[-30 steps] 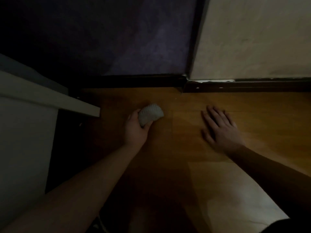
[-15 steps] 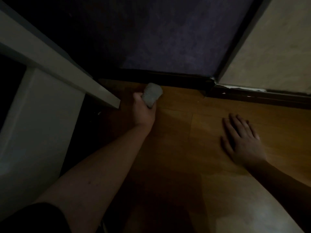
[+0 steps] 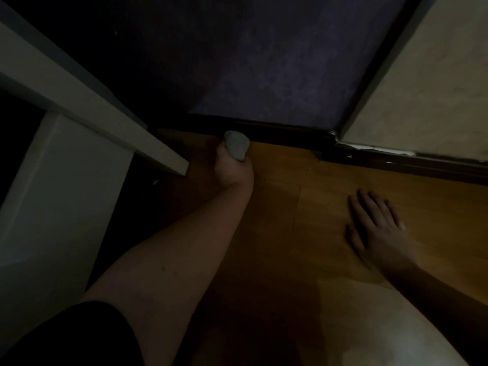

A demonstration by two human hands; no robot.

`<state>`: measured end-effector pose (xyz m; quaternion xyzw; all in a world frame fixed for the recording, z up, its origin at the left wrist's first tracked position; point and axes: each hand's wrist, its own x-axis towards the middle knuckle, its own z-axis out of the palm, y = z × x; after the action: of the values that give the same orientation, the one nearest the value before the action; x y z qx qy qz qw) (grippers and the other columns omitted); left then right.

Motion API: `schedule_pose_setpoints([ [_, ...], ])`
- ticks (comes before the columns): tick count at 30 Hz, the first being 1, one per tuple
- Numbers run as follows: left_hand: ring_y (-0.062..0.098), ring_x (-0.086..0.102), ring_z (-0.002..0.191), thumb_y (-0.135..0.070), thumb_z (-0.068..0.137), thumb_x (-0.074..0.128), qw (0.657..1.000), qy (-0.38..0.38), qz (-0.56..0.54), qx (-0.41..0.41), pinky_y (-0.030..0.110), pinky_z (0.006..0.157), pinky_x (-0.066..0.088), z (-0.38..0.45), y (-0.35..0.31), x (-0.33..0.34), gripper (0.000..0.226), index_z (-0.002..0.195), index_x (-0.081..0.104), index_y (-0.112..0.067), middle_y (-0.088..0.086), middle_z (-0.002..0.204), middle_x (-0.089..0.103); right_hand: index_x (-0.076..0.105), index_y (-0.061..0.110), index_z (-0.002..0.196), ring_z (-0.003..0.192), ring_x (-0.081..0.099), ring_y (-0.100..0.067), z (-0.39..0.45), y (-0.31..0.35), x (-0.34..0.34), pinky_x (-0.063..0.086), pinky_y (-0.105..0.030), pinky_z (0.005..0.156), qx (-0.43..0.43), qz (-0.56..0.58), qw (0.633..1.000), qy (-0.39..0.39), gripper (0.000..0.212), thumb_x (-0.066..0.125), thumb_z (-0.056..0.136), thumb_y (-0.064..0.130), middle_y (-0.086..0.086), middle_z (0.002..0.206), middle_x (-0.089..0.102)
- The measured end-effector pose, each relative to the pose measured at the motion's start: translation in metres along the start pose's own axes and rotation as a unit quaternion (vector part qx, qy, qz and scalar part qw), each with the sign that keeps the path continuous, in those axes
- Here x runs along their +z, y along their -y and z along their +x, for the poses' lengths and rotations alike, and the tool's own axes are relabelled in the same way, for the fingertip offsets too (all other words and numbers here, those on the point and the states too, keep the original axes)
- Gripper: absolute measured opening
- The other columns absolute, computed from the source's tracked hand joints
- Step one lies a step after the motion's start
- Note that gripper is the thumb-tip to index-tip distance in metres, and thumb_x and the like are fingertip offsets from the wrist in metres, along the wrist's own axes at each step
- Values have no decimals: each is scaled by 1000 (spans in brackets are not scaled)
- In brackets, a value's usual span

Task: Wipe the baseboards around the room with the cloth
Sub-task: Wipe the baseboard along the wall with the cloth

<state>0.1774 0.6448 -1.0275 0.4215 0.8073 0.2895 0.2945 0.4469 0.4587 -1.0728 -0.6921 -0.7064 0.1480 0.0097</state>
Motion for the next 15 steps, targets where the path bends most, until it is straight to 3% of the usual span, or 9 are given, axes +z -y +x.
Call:
schedule_pose_setpoints([
  [9,31,64,105,-23,81,76,989,110,-9,101,35,85,47,-107,-38,73,47,124,60,-15,10,115,69,32,19,153,149,20,-23,-1,0,1,16,-47,120,1,17,1000,-23,64,26,98,51,-7,160,26],
  [15,25,62,111,-17,80,78,974,163,4,158,34,95,50,-88,-24,61,53,130,59,-12,8,120,67,25,21,154,150,14,-21,-1,-2,0,11,-46,121,0,9,1000,-11,63,22,99,52,-6,162,21],
])
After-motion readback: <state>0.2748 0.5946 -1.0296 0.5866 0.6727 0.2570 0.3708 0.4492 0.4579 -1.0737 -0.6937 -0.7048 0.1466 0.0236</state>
